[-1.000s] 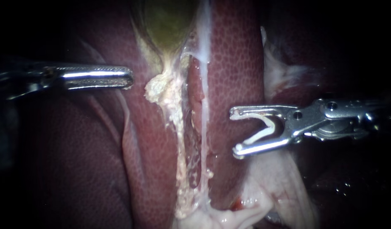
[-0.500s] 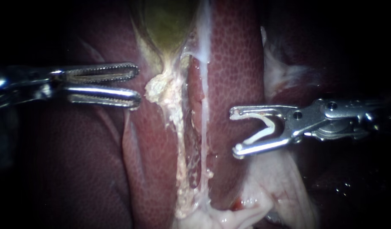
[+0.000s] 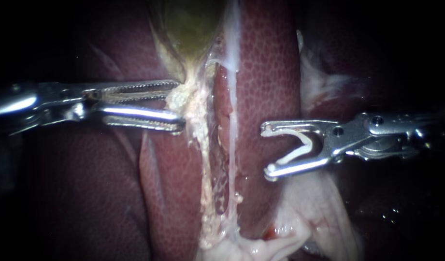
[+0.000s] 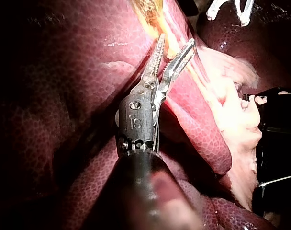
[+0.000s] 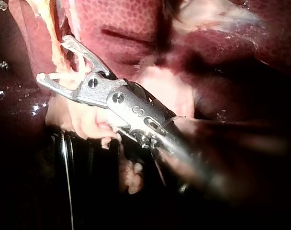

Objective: Grabbing gallbladder

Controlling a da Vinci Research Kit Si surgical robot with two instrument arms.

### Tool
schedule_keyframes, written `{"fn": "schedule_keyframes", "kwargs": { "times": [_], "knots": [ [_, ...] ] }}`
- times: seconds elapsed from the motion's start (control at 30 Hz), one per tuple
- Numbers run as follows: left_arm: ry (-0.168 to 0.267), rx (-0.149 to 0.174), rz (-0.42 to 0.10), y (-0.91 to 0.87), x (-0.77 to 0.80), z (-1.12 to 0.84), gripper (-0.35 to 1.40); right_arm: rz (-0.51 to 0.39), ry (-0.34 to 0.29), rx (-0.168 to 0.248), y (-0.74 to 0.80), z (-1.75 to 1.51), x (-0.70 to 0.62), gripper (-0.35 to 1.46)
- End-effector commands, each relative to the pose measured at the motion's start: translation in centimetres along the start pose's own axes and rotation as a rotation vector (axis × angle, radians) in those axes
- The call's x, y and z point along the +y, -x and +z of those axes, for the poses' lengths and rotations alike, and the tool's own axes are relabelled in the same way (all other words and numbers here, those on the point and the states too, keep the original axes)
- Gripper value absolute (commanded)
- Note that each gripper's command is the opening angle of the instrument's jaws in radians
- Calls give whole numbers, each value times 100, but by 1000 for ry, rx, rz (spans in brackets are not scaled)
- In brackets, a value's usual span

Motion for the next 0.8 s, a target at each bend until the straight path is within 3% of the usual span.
{"fn": "schedule_keyframes", "kwargs": {
  "times": [0.03,0.2,0.3,0.47,0.63,0.8],
  "knots": [
    [2,0,-2,-2,0,2,36,0,0,0,0,0,0,60],
    [5,-1,-29,-7,1,9,32,0,0,0,0,0,0,60],
    [6,-1,-46,-8,1,11,21,0,0,0,0,1,0,60],
    [9,4,-55,-14,4,11,-35,0,0,0,0,1,0,60],
    [8,45,-75,-23,7,8,-35,0,0,0,-1,1,0,60],
    [7,48,-82,-20,5,5,-35,0,0,0,-1,1,-1,60]
  ]
}}
